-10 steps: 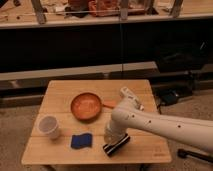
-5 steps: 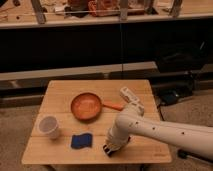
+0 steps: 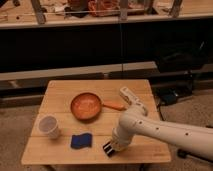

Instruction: Place the eraser on the white sponge

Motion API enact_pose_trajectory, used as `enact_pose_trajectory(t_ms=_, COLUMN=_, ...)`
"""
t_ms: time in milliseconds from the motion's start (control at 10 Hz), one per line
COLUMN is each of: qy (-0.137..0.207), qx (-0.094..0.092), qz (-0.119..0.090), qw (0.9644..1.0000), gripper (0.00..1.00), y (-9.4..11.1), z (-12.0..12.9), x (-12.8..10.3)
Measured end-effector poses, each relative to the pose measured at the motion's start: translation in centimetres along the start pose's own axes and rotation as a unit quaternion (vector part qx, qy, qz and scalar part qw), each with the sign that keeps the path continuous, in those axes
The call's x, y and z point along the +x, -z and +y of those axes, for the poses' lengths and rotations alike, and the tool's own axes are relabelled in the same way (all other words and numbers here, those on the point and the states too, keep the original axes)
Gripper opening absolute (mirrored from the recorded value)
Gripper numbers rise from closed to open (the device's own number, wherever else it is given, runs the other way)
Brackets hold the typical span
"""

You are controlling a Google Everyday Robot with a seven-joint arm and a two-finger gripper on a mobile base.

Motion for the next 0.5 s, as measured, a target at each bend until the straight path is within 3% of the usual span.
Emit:
enact_pose_trajectory(t_ms=200, qy=-0.024, qx=-0.012, qz=0.003, qw=0.9996, gripper=0.77, y=0.0, z=1.9, x=1.0)
enact_pose_trajectory(t_ms=500, qy=-0.034, qx=-0.014, qz=0.019, qw=0.9992, gripper=0.8, y=0.3, z=2.8, x=1.5)
